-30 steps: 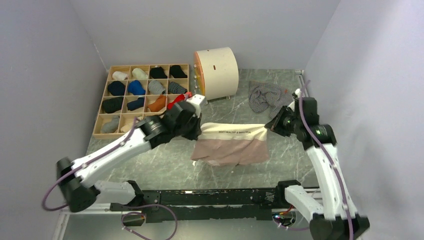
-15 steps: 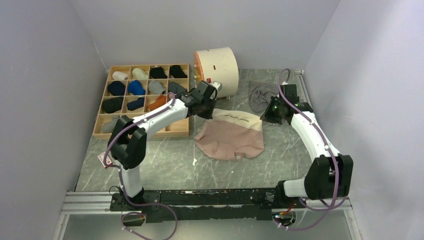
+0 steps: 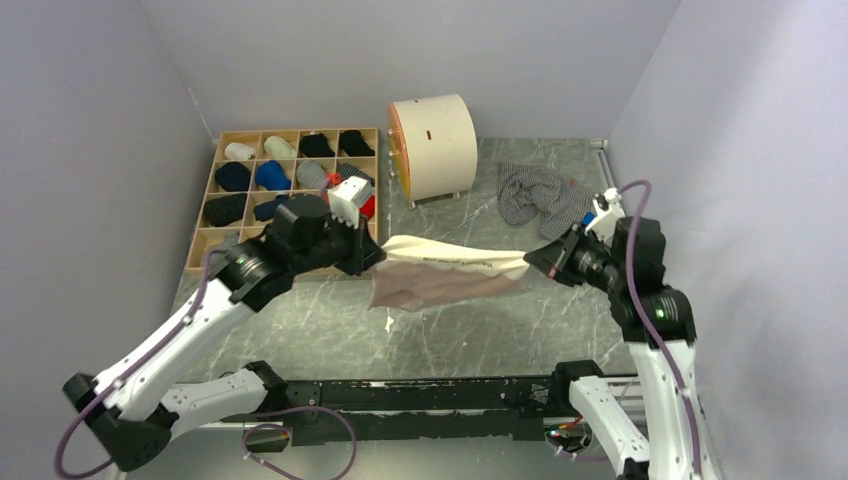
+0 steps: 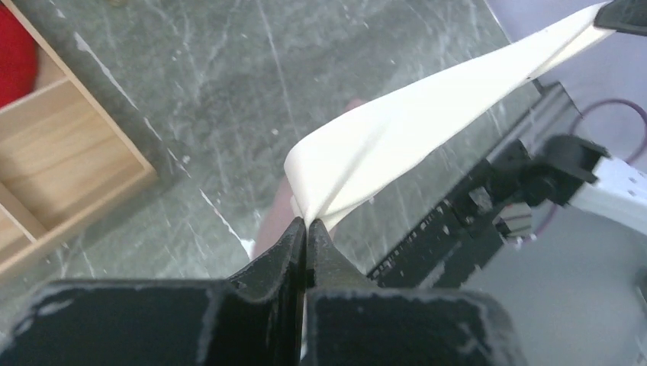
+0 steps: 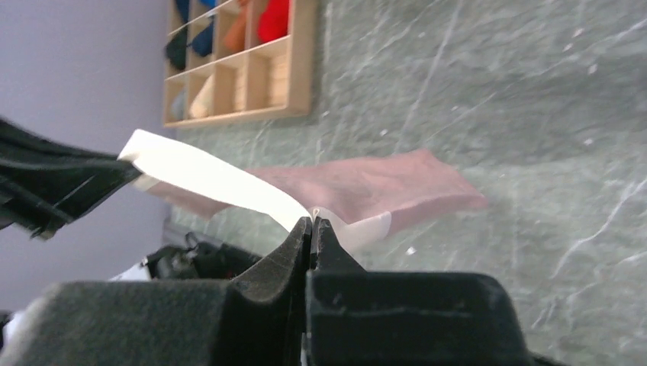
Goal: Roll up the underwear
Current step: Flatten out the underwear at the center of the board.
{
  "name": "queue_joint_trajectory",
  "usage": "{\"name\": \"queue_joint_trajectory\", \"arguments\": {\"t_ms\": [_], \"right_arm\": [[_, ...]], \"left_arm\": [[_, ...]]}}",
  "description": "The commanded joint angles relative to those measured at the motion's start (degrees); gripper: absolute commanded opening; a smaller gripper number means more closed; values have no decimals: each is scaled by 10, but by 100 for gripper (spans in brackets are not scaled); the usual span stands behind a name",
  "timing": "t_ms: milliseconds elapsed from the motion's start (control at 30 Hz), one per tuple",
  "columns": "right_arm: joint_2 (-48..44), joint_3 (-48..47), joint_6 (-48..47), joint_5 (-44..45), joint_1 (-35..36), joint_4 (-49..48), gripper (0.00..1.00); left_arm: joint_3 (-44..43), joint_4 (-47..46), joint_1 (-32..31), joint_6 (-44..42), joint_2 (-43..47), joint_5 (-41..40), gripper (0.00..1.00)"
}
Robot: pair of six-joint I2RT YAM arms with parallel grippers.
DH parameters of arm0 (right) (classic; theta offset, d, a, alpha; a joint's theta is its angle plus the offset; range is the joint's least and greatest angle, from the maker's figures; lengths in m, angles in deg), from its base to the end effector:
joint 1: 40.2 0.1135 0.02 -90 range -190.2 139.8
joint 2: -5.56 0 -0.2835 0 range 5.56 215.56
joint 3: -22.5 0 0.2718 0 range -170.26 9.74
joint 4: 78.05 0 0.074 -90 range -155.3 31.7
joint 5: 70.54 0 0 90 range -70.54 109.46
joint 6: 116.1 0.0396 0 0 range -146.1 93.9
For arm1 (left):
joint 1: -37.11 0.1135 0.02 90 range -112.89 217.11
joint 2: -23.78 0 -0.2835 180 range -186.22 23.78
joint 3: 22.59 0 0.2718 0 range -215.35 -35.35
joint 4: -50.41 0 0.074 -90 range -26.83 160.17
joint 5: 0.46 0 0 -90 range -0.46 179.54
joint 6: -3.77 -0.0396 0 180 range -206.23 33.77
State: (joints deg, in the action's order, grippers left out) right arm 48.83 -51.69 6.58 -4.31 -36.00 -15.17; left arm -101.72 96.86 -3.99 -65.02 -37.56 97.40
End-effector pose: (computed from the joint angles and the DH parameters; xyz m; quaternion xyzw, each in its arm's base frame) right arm 0.1387 0.0262 0.3891 0.1137 0.8540 0.3210 0.3934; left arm 0.1789 -0.1633 0.3910 0.1826 0.8392 -0.3137 0.4050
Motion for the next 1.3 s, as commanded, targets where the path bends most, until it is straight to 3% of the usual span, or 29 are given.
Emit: {"name": "queue_joint_trajectory", "arguments": {"t_ms": [0, 100, 200, 433, 600, 733, 833, 900, 933, 1000, 1033, 1267], "right_arm": [[-60, -34, 44, -72, -1, 77, 0], [-62, -71, 46, -43, -1, 110, 0], [-28, -63, 26, 15, -1, 124, 0], [89, 71, 46, 134, -2, -69, 0], [242, 66, 33, 205, -6, -180, 0], [350, 29, 5, 249, -14, -227, 3], [445, -11, -19, 210, -27, -227, 19], [479, -45, -34, 223, -30, -208, 44], [482, -56, -40, 229, -33, -201, 51], [461, -65, -43, 236, -33, -199, 58], [446, -64, -43, 235, -33, -199, 60], [324, 25, -24, 111, -31, -209, 52]], "left_arm": [[22, 75, -2, 30, 66, 76, 5], [21, 90, -2, 39, 84, 91, 5], [12, 85, -2, 30, 48, 104, 5], [-2, -78, -1, 27, -168, 31, 5], [-109, -140, 0, -7, -360, -7, 5], [-246, -114, 1, -58, -511, -29, 5], [-313, -71, 2, -80, -580, -68, 38], [-334, -44, 5, -86, -588, -96, 53], [-330, -45, 8, -88, -576, -101, 63], [-290, -79, 10, -93, -527, -115, 87], [-273, -89, 11, -95, -500, -123, 94], [-180, -42, 16, -101, -378, -69, 94]]}}
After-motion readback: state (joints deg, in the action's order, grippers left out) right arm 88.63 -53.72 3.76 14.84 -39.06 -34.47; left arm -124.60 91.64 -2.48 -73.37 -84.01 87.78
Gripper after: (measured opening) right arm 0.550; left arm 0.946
